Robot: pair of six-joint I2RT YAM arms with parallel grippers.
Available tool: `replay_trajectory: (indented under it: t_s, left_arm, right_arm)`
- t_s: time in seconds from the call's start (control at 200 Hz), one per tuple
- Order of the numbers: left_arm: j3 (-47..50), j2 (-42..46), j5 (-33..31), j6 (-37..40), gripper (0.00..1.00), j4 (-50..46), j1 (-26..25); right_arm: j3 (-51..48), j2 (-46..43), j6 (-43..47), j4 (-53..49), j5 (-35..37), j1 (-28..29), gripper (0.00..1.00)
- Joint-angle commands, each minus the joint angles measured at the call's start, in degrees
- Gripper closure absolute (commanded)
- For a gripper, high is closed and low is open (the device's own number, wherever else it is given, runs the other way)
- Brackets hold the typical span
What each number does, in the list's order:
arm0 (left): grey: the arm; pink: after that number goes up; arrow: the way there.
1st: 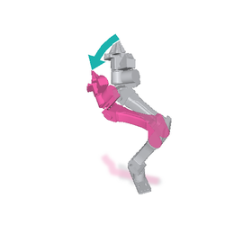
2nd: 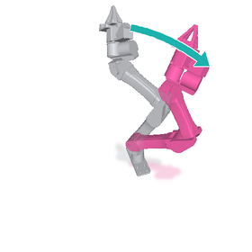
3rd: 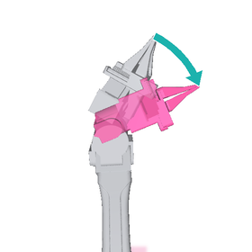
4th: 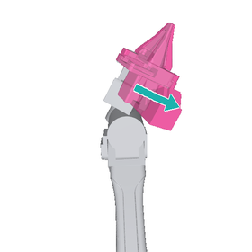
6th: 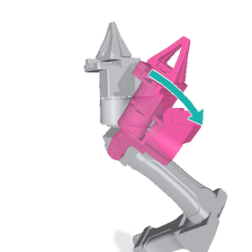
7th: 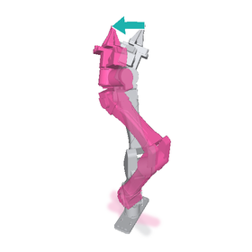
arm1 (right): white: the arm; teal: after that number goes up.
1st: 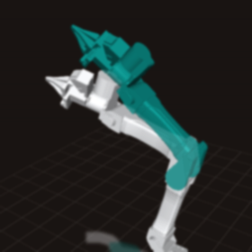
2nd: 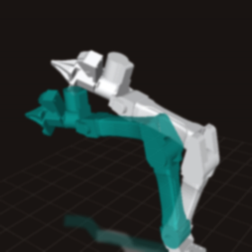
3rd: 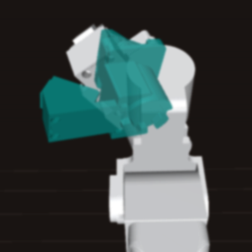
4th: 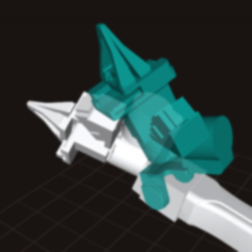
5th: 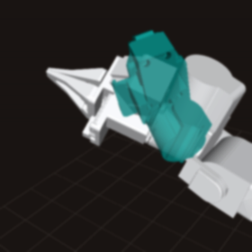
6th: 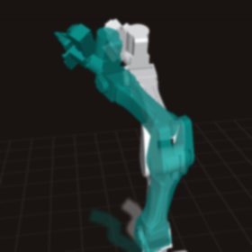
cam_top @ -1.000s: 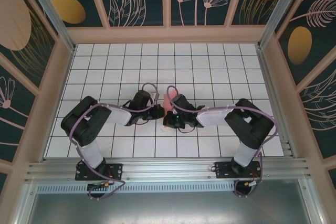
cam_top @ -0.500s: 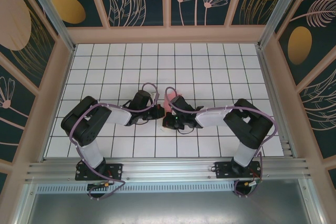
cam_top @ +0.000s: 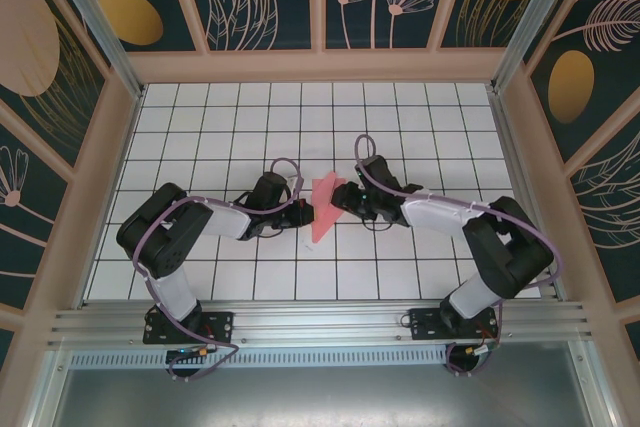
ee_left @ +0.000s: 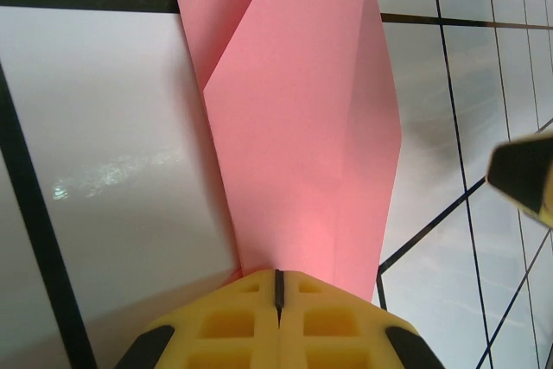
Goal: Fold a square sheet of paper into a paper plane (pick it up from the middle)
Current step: Fourth fold the wing at the center of the table, then turn over the paper at the center of the table.
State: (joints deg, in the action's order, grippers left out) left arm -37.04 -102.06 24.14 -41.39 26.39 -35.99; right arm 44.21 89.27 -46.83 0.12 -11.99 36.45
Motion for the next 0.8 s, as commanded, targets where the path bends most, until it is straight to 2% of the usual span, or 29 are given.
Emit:
replay_trajectory:
  t_s: [0.0,0.075,0.275,0.55,0.796]
  left_arm:
    - [1.38,-3.65,1.21,0.34,1.00,-3.97,-0.83]
    - [1.59,-3.50,1.13,0.17,1.00,-3.81,-0.84]
    - [2.31,-3.43,2.15,-0.56,1.00,-2.73,-0.84]
    - [2.91,-3.62,5.59,-1.11,1.00,-1.27,-0.87]
    - [3.29,-3.45,5.81,-1.24,1.00,-0.90,-0.86]
  right_arm:
    - [-0.10,2.66,0.42,1.77,-1.89,-1.33,0.49]
    - [1.04,4.03,0.51,0.67,-0.34,-1.77,0.46]
    - [2.78,8.60,1.43,2.54,-2.82,-2.69,0.44]
    - [2.80,12.00,0.01,8.69,-8.51,-2.74,0.49]
    - [2.47,12.03,-0.90,11.84,-11.01,-2.78,0.51]
